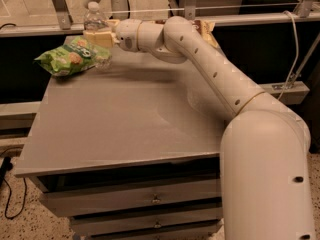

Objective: Move water bottle near green rice chip bag

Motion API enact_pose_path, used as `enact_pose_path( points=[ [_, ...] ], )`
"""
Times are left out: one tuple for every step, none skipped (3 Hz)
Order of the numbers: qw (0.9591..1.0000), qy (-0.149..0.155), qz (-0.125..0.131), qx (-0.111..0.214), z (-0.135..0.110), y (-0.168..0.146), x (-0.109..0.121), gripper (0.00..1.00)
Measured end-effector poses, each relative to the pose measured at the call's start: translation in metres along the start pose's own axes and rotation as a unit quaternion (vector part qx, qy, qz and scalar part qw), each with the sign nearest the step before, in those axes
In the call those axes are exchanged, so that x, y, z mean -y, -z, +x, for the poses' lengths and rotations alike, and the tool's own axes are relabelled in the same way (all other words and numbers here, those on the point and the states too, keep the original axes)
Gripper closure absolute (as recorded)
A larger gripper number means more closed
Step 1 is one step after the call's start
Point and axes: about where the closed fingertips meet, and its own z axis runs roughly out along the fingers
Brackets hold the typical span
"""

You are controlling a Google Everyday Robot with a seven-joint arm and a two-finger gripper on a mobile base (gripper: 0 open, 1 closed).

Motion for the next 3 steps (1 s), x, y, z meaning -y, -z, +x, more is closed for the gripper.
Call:
enact_pose_path(
  points=[
    [1.0000, -0.001, 0.000, 0.000, -0.0007, -0.0003, 0.0001, 0.59],
    [1.0000, -0.001, 0.000, 0.000, -0.0017, -0.0003, 0.0002, 0.58],
    [1.0000, -0.001, 0.000, 0.000, -0.0019, -0.0003, 0.0002, 0.81]
  ],
)
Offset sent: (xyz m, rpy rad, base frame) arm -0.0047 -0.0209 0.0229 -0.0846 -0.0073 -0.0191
